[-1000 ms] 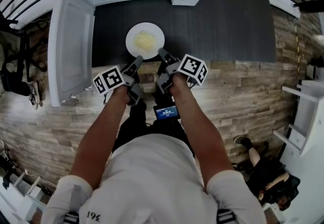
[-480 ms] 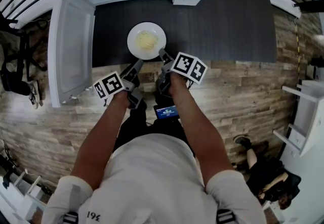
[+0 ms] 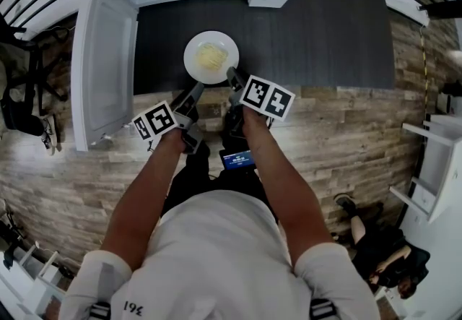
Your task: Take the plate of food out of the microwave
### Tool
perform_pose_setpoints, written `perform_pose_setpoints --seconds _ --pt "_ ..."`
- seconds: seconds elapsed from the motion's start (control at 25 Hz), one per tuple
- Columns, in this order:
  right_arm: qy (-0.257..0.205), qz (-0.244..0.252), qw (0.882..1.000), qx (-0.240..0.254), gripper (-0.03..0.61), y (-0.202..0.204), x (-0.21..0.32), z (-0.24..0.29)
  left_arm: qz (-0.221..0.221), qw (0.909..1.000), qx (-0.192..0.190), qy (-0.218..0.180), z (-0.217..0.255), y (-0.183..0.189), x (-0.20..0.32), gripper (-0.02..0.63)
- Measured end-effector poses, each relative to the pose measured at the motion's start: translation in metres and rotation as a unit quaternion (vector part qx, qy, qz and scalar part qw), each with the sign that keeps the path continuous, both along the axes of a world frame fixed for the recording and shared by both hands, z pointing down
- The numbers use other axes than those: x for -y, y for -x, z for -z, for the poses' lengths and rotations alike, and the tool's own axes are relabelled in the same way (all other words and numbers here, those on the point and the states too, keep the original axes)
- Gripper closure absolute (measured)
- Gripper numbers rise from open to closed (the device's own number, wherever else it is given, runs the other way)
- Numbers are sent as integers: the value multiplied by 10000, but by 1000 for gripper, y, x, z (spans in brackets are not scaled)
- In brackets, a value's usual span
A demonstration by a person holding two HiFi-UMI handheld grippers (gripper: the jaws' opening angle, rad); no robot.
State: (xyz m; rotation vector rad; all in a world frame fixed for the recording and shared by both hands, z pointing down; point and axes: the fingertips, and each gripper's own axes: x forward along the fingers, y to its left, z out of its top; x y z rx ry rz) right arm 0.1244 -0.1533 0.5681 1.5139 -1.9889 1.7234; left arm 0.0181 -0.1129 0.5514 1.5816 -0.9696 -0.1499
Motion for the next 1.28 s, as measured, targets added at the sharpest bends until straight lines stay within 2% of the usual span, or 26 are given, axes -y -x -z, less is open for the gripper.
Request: perform_pose_setpoints --seconds 0.16,0.68,0.84,1.12,1.28 --pt "-82 28 9999 -105 482 -3 0 3 36 9998 -99 -141 5 2 1 531" --pt "-294 53 9995 -123 482 -15 4 21 -61 9984 29 -562 29 9 2 531" --pt "-397 149 9990 -135 482 -15 4 32 -34 9958 187 -893 47 15 6 531" --pt "-965 439 9936 -389 483 -17 12 73 -44 9887 184 -1489 95 23 16 531" --pt "-1180 476 9909 -445 483 -17 8 94 -179 9831 39 -1823 122 21 14 531"
